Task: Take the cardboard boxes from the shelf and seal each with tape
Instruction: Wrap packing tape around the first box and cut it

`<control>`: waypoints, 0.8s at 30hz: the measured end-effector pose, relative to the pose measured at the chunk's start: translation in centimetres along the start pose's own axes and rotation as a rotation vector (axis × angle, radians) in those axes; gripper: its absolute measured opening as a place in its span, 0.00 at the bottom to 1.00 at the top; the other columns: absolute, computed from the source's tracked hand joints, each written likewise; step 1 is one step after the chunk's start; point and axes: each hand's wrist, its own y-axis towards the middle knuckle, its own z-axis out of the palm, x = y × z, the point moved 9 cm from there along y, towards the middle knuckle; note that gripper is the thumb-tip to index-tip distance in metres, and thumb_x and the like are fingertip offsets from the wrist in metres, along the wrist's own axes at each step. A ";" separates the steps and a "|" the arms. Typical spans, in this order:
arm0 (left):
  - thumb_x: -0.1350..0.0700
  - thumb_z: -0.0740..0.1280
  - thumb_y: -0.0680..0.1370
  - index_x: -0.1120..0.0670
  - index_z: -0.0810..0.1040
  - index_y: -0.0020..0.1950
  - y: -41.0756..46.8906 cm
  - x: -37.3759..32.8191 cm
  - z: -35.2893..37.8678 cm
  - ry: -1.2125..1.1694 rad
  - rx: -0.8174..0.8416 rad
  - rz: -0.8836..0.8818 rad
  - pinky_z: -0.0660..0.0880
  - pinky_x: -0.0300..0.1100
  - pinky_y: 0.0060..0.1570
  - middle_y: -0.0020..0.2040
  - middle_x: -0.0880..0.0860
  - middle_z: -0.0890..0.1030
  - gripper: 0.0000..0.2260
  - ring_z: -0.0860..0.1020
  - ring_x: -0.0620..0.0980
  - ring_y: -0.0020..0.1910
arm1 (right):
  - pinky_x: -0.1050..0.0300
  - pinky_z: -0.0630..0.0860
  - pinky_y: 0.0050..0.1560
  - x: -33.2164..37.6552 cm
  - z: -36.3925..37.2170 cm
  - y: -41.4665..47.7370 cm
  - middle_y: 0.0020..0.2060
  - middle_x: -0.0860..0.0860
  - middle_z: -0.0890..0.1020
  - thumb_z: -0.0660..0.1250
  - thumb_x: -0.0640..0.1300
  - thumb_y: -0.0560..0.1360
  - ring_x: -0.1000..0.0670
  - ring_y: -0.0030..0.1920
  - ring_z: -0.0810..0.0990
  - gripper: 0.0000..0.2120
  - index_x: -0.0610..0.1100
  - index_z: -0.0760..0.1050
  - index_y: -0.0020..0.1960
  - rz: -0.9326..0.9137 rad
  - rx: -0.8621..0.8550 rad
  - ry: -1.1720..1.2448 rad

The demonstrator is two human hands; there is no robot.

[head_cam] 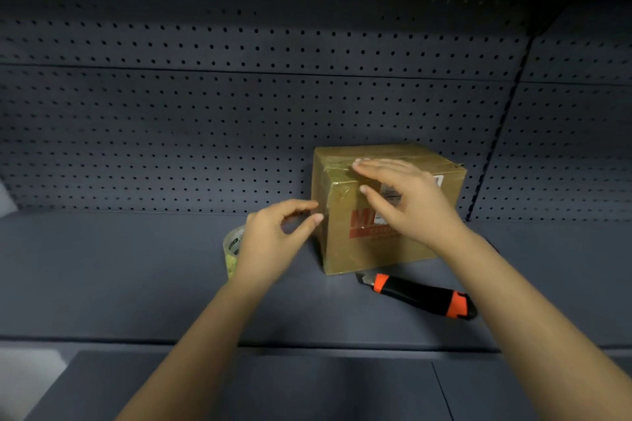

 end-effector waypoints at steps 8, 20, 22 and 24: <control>0.45 0.72 0.75 0.51 0.79 0.60 -2.2 5.4 -2.0 0.417 0.329 0.041 0.73 0.44 0.55 0.55 0.48 0.81 0.17 0.76 0.48 0.56 | 0.53 0.76 0.52 6.5 5.9 -2.3 0.46 0.49 0.83 0.67 0.39 0.75 0.47 0.48 0.79 0.10 0.42 0.81 0.55 -0.038 0.172 -0.014; 0.51 0.71 0.77 0.54 0.81 0.56 -2.9 6.5 -3.5 0.270 0.268 0.113 0.68 0.44 0.49 0.45 0.46 0.77 0.10 0.75 0.50 0.47 | 0.66 0.71 0.55 5.2 12.2 -4.2 0.58 0.51 0.80 0.69 0.50 0.77 0.55 0.56 0.78 0.21 0.45 0.74 0.67 0.459 0.287 0.167; 0.51 0.71 0.77 0.54 0.81 0.55 -2.9 6.0 -3.9 0.227 0.259 0.139 0.66 0.43 0.47 0.41 0.41 0.74 0.10 0.72 0.45 0.43 | 0.70 0.72 0.53 5.7 12.4 -4.0 0.54 0.54 0.82 0.70 0.51 0.76 0.58 0.53 0.79 0.18 0.45 0.78 0.63 0.495 0.256 0.245; 0.50 0.71 0.77 0.52 0.81 0.53 -3.1 5.5 -4.1 0.201 0.266 0.174 0.65 0.43 0.45 0.39 0.38 0.73 0.08 0.71 0.41 0.40 | 0.71 0.74 0.50 6.0 12.4 -3.8 0.48 0.55 0.84 0.73 0.49 0.74 0.60 0.48 0.81 0.13 0.46 0.81 0.57 0.521 0.192 0.328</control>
